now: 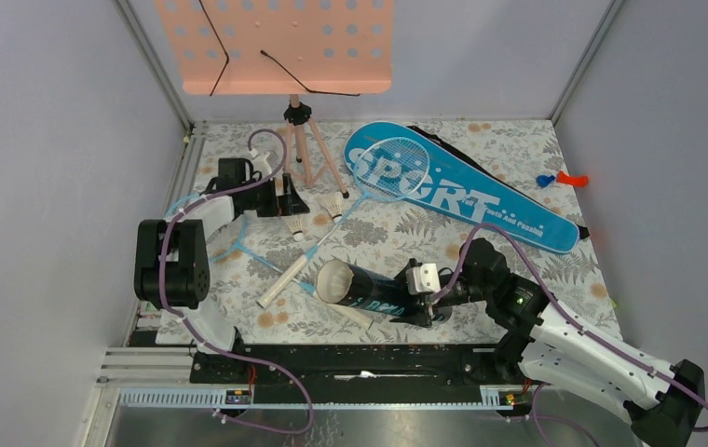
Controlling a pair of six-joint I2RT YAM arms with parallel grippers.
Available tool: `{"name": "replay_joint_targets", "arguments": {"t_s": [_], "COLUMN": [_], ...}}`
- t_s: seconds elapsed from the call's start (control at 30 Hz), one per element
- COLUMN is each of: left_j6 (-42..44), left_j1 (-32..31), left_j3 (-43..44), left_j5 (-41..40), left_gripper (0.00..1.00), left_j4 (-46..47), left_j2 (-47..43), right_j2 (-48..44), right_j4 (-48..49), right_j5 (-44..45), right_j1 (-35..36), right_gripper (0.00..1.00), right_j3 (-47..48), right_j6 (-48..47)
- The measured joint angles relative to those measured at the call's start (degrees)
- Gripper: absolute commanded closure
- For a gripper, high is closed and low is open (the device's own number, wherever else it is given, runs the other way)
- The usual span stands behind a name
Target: Pack up the badminton gear
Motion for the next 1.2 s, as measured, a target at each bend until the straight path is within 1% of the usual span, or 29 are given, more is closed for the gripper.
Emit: {"name": "replay_joint_targets", "arguments": {"t_s": [0.13, 0.17, 0.23, 0.3, 0.4, 0.43, 0.5, 0.57, 0.67, 0.7, 0.87, 1.0, 1.07, 1.2], "left_j6": [0.5, 0.6, 0.7, 0.8, 1.0, 1.0, 0.7, 0.9, 0.6, 0.3, 0.1, -0.4, -1.4, -4.3], "left_j1": [-2.7, -3.3, -4.3, -4.7, -4.9, -5.0, -5.0, -5.0, -5.1, -5.1, -5.2, -5.2, -5.4, -6.6], "left_j3": [-0.7, -1.2, -2.5, -3.4, -4.3, -4.8, -5.7, -6.6, -6.9, -6.9, -7.2, -7.5, -7.5, -5.2], "left_j5": [-0.5, -0.7, -1.3, -1.9, -3.0, -3.4, -4.3, -5.0, -5.3, -5.2, -5.2, -5.7, -6.5, -9.8], "left_gripper": [0.07, 0.09, 0.16, 0.27, 0.40, 0.48, 0.62, 0.78, 0.96, 1.00, 1.00, 1.00, 1.00, 1.00], "left_j4": [-1.5, -1.6, -2.1, -2.7, -3.3, -3.3, -3.4, -3.6, -3.7, -3.7, -3.4, -4.6, -6.2, -10.6], "left_j2": [-0.8, -1.3, -2.4, -3.0, -3.4, -3.6, -4.4, -5.6, -6.4, -6.5, -6.6, -8.8, -12.5, -25.3], "right_j2": [-0.3, -0.4, -0.4, -0.4, -0.4, -0.4, -0.3, -0.3, -0.2, -0.2, 0.1, 1.6, 3.3, 9.4], "right_j4": [0.0, 0.0, 0.0, 0.0, 0.0, 0.0, 0.0, 0.0, 0.0, 0.0, 0.5, 5.4, 7.8, 13.7], "right_j5": [0.0, 0.0, 0.0, 0.0, 0.0, 0.0, 0.0, 0.0, 0.1, 0.1, 2.0, 6.7, 8.7, 11.3], "right_j1": [-0.1, -0.1, -0.1, -0.2, -0.2, -0.2, -0.2, -0.2, -0.2, -0.2, -0.2, -0.3, -0.6, -3.9], "right_gripper": [0.80, 0.81, 0.81, 0.81, 0.81, 0.81, 0.81, 0.81, 0.81, 0.81, 0.82, 0.82, 0.82, 0.82], "right_j3": [0.0, 0.0, 0.0, 0.0, 0.0, 0.0, 0.0, 0.0, 0.0, 0.0, 0.0, -0.6, -1.0, -1.5], "right_j6": [0.0, 0.0, 0.0, 0.0, 0.0, 0.0, 0.1, 0.2, 0.2, 0.2, 1.5, 2.1, 2.4, 5.0]}}
